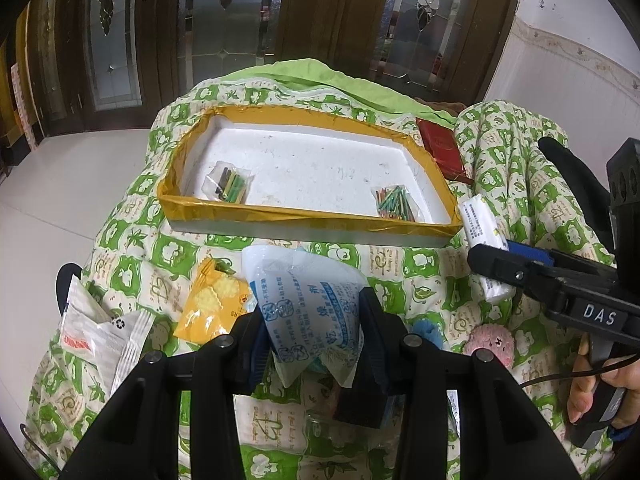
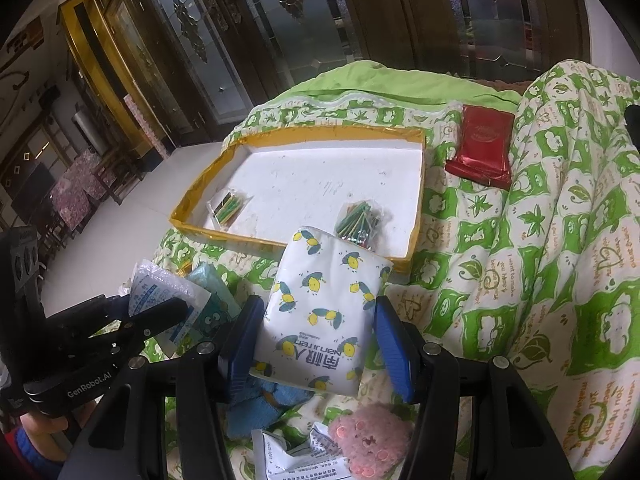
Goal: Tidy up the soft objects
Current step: 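Carry the white bag with left gripper while right carries tissue pack over tray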
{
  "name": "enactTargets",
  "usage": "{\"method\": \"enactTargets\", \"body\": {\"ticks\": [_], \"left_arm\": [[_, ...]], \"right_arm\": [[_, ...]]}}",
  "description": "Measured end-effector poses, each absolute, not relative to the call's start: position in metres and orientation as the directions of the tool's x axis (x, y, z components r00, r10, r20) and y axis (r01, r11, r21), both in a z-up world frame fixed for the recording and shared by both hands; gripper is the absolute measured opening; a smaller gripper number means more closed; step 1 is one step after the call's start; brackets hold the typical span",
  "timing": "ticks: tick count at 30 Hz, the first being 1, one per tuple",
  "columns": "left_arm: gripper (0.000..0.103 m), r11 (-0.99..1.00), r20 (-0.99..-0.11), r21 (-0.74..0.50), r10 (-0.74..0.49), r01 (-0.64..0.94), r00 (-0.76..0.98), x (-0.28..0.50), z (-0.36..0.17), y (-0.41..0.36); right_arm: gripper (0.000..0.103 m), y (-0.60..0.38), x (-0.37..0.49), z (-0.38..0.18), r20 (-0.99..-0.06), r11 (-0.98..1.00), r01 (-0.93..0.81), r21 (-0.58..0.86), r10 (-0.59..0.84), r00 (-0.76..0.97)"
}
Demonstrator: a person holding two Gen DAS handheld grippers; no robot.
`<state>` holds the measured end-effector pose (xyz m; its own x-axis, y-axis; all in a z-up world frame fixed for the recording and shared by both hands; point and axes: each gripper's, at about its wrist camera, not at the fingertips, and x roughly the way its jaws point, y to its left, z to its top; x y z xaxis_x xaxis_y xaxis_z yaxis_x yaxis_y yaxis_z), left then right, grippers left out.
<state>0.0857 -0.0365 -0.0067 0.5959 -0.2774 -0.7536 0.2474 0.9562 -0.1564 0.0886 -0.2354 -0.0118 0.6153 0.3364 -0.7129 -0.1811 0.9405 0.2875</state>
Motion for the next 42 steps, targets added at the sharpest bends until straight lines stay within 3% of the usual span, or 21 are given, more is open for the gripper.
{"method": "enactTargets", "body": {"ticks": [20, 33, 42], "left_arm": [[0.041, 0.959, -0.763, -0.127, -0.259, 0.255, 0.592, 0.106, -0.006, -0.042], [0.041, 0.959, -0.750, -0.142, -0.267, 0.247, 0.605, 0.135, 0.010, -0.039], [0.041, 0.952, -0.751, -0.139, -0.280, 0.272, 0.598, 0.167, 0.020, -0.059]], "right_arm": [[0.060, -0.232, 0.123, 0.015, -0.725, 0.942, -0.223, 0.251, 0.336, 0.602], [0.060, -0.279, 0.179, 0.014, -0.729, 0.941, -0.076, 0.330, 0.305, 0.613], [0.060, -0.257, 0.209, 0.008, -0.761, 0.965, -0.130, 0.226, 0.258, 0.595]]}}
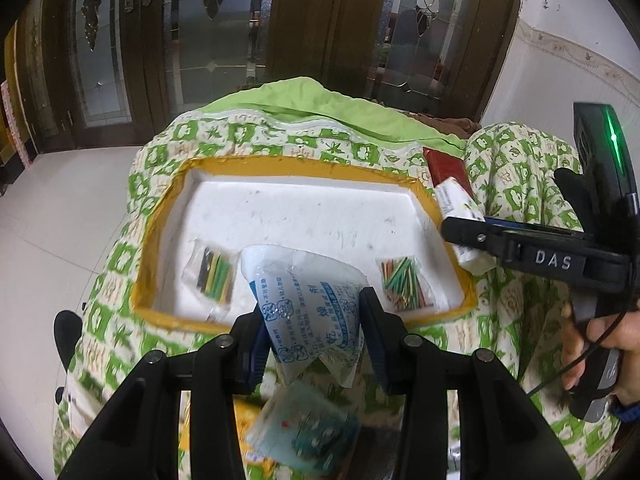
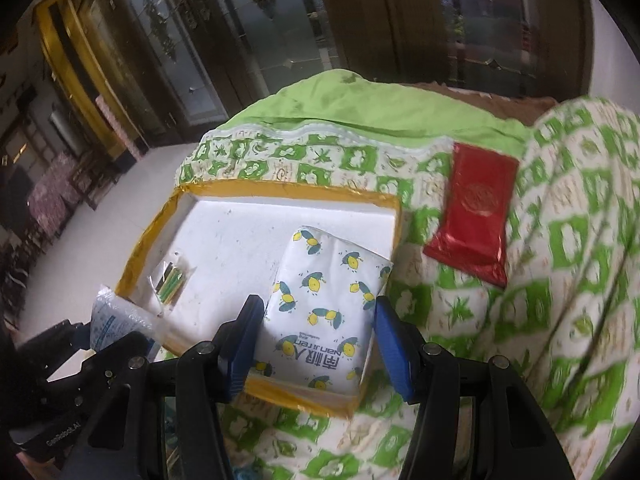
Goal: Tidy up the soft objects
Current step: 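Carry the white bag with left gripper while right carries tissue pack over tray, then lower both items into the tray and open both grippers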
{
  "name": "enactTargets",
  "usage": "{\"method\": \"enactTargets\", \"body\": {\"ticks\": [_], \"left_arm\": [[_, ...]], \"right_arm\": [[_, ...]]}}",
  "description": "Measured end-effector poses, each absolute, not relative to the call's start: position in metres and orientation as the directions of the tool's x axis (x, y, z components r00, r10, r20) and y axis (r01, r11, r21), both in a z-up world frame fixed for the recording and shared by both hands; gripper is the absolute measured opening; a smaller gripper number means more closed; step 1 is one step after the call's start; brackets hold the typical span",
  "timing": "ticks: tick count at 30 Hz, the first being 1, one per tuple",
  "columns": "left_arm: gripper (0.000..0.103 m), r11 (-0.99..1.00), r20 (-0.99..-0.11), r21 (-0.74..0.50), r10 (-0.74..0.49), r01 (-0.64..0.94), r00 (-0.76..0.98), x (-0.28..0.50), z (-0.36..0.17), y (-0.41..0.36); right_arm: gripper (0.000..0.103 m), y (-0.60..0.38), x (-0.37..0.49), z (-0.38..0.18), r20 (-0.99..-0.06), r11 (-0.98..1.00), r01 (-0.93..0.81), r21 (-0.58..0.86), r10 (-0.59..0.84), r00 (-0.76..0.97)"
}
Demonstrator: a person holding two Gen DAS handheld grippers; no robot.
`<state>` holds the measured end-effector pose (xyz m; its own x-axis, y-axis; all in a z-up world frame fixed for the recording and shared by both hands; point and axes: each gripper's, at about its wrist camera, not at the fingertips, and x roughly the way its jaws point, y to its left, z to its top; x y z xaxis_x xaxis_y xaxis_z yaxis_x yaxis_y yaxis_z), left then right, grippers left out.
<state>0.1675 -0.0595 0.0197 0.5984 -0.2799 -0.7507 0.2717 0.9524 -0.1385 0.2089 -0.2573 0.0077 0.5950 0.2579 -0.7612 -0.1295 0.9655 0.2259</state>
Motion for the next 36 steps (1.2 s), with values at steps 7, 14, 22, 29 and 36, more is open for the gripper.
{"method": "enactTargets", "body": {"ticks": [7, 14, 22, 29, 36], "left_arm": [[0.041, 0.953, -0.771, -0.119, -0.266, 0.280, 0.578, 0.188, 0.010, -0.071], [0.041, 0.956, -0.791, -0.123, -0.257, 0.267, 0.555, 0.212, -0.005, -0.072], [0.041, 0.961, -0.810, -0.129, -0.244, 0.245, 0.533, 0.231, -0.024, -0.069], [0.041, 0.964, -0.827, -0.130, -0.235, 0.233, 0.510, 0.235, -0.043, -0.067], [0.041, 0.963, -0.834, -0.131, -0.235, 0.234, 0.500, 0.231, -0.049, -0.063]], "right_arm": [[0.060, -0.250, 0.225, 0.008, -0.767, 0.971, -0.150, 0.185, 0.238, 0.596], [0.060, -0.248, 0.241, 0.001, -0.771, 0.970, -0.161, 0.180, 0.241, 0.589], [0.060, -0.240, 0.263, -0.014, -0.773, 0.963, -0.204, 0.176, 0.264, 0.577], [0.061, -0.237, 0.272, -0.034, -0.807, 0.971, -0.207, 0.123, 0.219, 0.549], [0.061, -0.228, 0.271, -0.045, -0.833, 0.970, -0.234, 0.061, 0.178, 0.524]]}}
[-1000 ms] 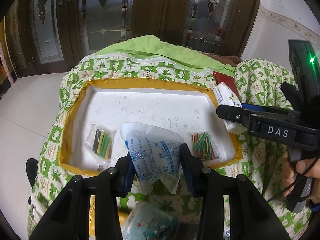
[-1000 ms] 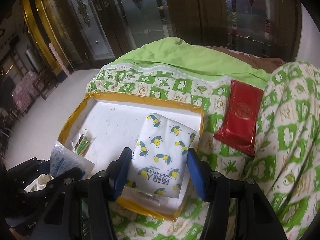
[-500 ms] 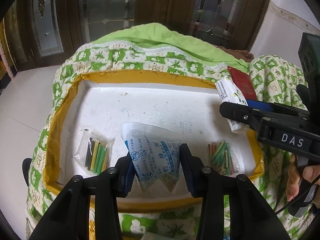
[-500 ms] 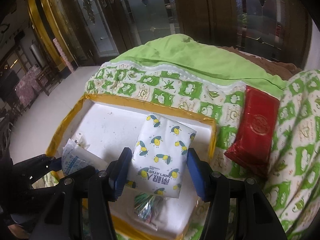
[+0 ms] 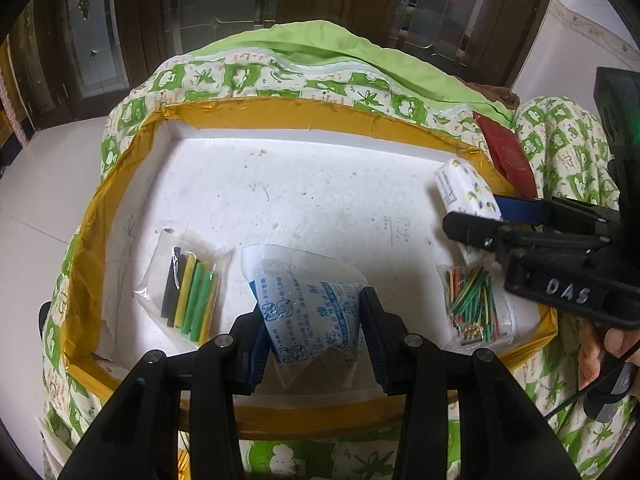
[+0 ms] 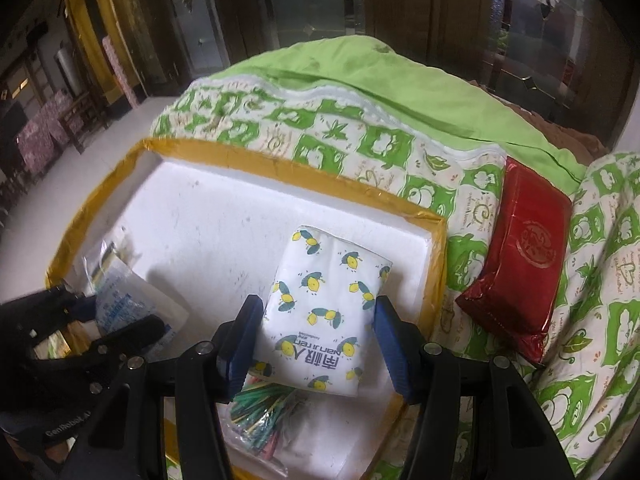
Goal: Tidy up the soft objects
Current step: 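Lower both items into the tray and open both grippers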
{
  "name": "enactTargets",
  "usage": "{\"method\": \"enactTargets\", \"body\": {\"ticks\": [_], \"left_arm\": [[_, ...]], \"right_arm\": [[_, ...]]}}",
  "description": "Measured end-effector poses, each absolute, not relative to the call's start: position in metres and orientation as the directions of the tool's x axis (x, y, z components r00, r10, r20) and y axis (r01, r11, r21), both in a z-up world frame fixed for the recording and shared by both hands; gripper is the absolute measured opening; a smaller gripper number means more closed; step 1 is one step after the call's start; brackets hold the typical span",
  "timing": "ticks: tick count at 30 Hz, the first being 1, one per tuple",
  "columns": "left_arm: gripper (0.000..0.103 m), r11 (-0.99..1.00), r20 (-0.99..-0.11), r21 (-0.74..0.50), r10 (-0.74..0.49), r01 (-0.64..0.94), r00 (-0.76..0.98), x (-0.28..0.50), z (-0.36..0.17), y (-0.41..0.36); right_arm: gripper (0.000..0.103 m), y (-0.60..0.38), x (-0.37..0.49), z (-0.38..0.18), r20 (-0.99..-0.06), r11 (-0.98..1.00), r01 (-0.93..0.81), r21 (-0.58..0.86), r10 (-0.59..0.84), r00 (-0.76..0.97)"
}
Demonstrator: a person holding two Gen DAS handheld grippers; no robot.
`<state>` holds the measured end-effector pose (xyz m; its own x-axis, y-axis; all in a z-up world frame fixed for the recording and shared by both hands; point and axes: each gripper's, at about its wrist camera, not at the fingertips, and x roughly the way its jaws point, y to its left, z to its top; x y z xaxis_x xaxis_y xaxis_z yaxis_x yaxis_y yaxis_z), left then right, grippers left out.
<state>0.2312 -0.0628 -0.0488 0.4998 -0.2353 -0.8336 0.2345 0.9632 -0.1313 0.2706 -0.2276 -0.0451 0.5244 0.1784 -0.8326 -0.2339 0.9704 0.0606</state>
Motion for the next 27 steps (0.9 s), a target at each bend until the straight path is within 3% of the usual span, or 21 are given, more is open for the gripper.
{"method": "enactTargets", "body": {"ticks": [9, 16, 27], "left_arm": [[0.044, 0.964, -0.839, -0.111, -0.220, 0.241, 0.498, 0.226, -0.048, -0.064], [0.086, 0.962, -0.804, -0.149, -0.253, 0.229, 0.538, 0.221, -0.036, -0.059], [0.087, 0.957, -0.760, -0.199, -0.286, 0.210, 0.583, 0.191, -0.021, -0.042]], "right_arm": [[0.062, -0.217, 0.257, -0.054, -0.846, 0.967, -0.249, 0.048, 0.172, 0.506], [0.081, -0.227, 0.248, -0.039, -0.802, 0.969, -0.217, 0.119, 0.223, 0.555], [0.093, -0.240, 0.221, -0.021, -0.757, 0.965, -0.167, 0.203, 0.263, 0.599]]}}
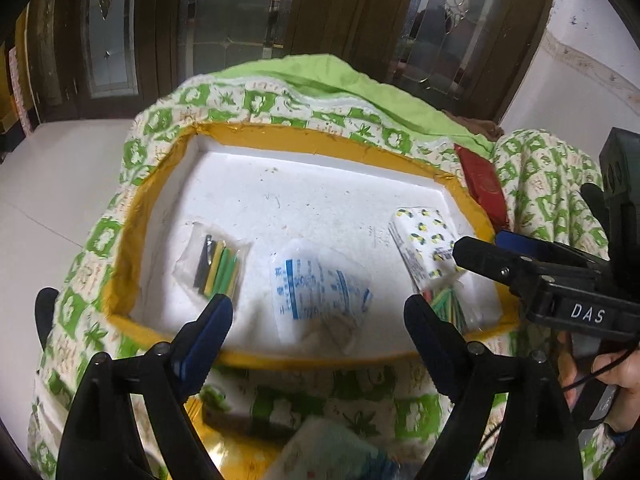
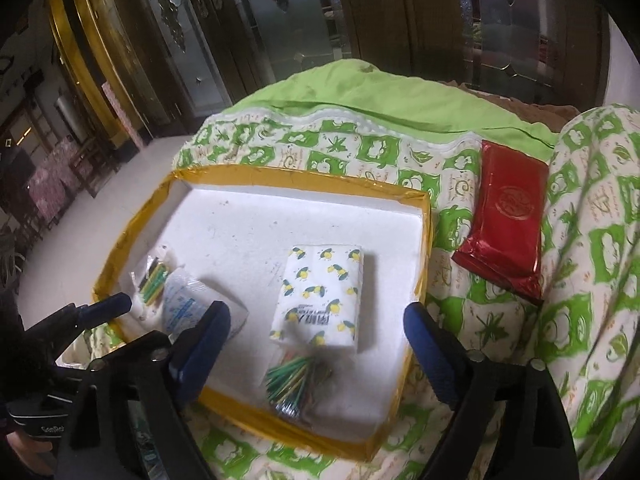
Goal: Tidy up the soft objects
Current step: 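Lower both items into the tray and open both grippers, then withdraw both grippers from the tray back toward the pile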
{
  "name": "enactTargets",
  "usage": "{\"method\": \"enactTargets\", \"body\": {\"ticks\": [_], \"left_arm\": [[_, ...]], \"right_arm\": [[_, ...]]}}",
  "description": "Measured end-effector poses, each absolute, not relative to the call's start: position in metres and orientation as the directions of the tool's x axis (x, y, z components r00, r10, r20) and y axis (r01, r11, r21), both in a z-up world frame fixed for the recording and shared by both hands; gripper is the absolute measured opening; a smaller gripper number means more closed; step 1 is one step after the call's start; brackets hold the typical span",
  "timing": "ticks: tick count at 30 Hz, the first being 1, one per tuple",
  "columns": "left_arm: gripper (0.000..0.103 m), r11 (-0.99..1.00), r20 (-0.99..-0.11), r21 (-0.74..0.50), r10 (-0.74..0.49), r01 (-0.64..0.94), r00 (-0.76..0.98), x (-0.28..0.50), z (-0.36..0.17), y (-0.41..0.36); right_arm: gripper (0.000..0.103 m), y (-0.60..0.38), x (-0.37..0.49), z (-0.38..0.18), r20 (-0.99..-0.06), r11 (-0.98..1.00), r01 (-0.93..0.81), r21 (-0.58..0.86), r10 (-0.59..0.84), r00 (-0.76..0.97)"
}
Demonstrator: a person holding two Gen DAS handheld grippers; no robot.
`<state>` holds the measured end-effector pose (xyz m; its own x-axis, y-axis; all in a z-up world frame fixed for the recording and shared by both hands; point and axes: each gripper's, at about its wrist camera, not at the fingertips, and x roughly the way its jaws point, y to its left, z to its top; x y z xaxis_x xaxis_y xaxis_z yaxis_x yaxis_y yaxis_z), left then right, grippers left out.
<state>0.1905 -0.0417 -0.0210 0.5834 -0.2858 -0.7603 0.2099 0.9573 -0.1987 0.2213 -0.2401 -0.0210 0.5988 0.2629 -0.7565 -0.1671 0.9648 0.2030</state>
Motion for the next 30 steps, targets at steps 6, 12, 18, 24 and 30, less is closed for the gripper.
{"method": "enactTargets", "body": {"ticks": [6, 12, 18, 24, 30], "left_arm": [[0.093, 0.957, -0.730, -0.185, -0.285, 0.221, 0.622, 0.158, -0.009, -0.036], [0.094, 0.957, -0.734, -0.195, -0.289, 0.216, 0.615, 0.128, -0.016, -0.032], [0.094, 0.960, -0.752, -0.166, -0.272, 0.227, 0.600, 0.101, -0.027, -0.030], [0.094, 0.957, -0.737, -0.195, -0.288, 0.216, 0.611, 0.080, -0.024, -0.022], [0.094, 0.960, -0.737, -0.193, -0.278, 0.203, 0.615, 0.067, -0.025, -0.018]], "right_arm": [[0.095, -0.242, 0.194, -0.016, -0.739, 0.957, -0.163, 0.242, 0.290, 0.608], [0.097, -0.247, 0.164, -0.021, -0.735, 0.941, -0.125, 0.314, 0.325, 0.595], [0.101, -0.243, 0.141, -0.016, -0.723, 0.945, -0.148, 0.291, 0.318, 0.613], [0.102, -0.250, 0.124, -0.020, -0.725, 0.936, -0.125, 0.328, 0.334, 0.602], [0.102, -0.257, 0.106, -0.022, -0.726, 0.930, -0.104, 0.352, 0.342, 0.596]]}}
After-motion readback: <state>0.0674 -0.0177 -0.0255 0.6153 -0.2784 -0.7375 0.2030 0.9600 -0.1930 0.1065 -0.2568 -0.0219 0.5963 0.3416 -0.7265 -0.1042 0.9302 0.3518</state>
